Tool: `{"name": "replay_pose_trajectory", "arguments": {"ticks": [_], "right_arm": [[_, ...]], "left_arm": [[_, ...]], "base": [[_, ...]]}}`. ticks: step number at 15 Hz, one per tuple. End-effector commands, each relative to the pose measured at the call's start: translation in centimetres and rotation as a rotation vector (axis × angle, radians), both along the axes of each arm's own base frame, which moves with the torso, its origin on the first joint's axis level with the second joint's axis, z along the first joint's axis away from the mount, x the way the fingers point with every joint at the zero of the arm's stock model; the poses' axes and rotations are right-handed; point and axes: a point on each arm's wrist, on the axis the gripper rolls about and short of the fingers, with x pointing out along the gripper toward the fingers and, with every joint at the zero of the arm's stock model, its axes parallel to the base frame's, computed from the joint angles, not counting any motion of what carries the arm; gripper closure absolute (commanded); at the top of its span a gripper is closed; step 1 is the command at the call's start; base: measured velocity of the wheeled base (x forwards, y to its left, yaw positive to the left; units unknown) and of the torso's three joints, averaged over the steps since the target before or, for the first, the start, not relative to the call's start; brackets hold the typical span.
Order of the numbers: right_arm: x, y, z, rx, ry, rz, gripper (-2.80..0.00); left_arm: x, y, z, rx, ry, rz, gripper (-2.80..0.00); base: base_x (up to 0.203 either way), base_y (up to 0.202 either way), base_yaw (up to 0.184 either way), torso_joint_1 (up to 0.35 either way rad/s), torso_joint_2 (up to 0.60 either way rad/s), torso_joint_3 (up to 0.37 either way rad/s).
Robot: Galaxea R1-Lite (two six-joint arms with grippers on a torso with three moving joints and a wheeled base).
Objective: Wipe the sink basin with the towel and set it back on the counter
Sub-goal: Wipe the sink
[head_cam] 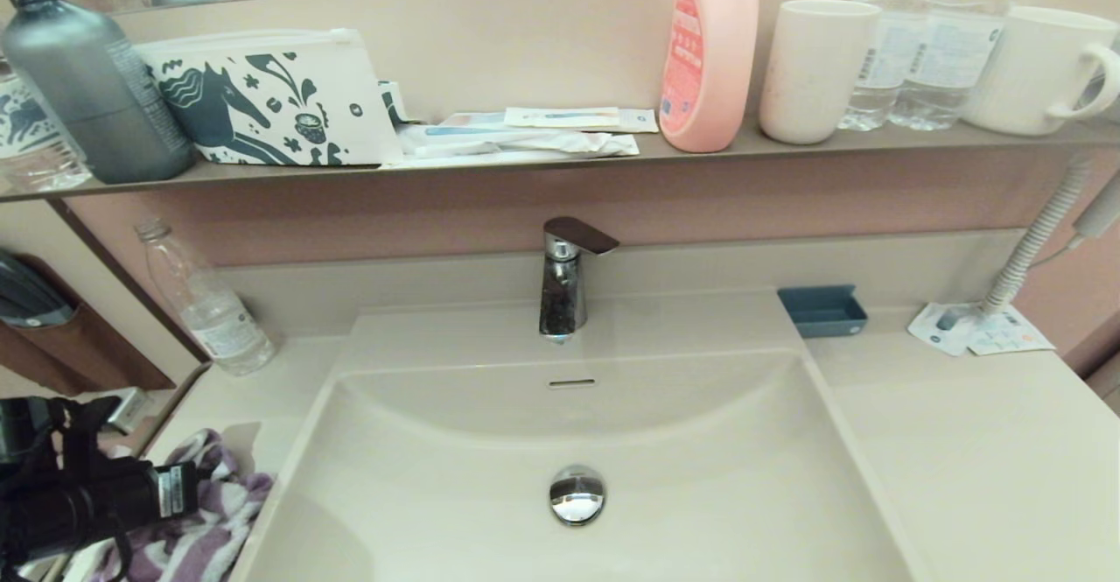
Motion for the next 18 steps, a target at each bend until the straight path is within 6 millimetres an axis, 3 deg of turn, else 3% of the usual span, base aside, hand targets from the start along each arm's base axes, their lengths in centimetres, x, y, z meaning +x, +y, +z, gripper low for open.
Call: {"name": "replay_pose_trajectory", "arguments": {"ticks": [1, 7, 11, 15, 18], "right_arm": [[0.0, 0.0, 0.0, -0.001, 0.0, 0.001, 0.0], [0.0, 0.0, 0.0, -0.001, 0.0, 0.001, 0.0], [0.0, 0.0, 0.0, -0.001, 0.0, 0.001, 0.0], [0.0, 0.0, 0.0, -0.001, 0.0, 0.001, 0.0], [0.0, 0.0, 0.0, -0.001, 0.0, 0.001, 0.0]], "left_arm": [[0.8, -0.6, 2.1, 0.039, -0.103, -0.03, 0.0], [1.1, -4.6, 6.7, 0.028, -0.26, -0.095, 0.0], [1.0, -4.6, 6.7, 0.121, -0.222, 0.01, 0.0], [-0.7, -5.1, 7.4, 0.169, -0.21, 0.095, 0.0], [-2.5, -5.6, 7.0, 0.248, -0.058, 0.196, 0.0]], "base": [[0.0, 0.0, 0.0, 0.0, 0.0, 0.0], [0.0, 0.0, 0.0, 0.0, 0.0, 0.0], [0.0, 0.0, 0.0, 0.0, 0.0, 0.0], [0.0, 0.0, 0.0, 0.0, 0.0, 0.0], [0.0, 0.0, 0.0, 0.0, 0.0, 0.0]]}}
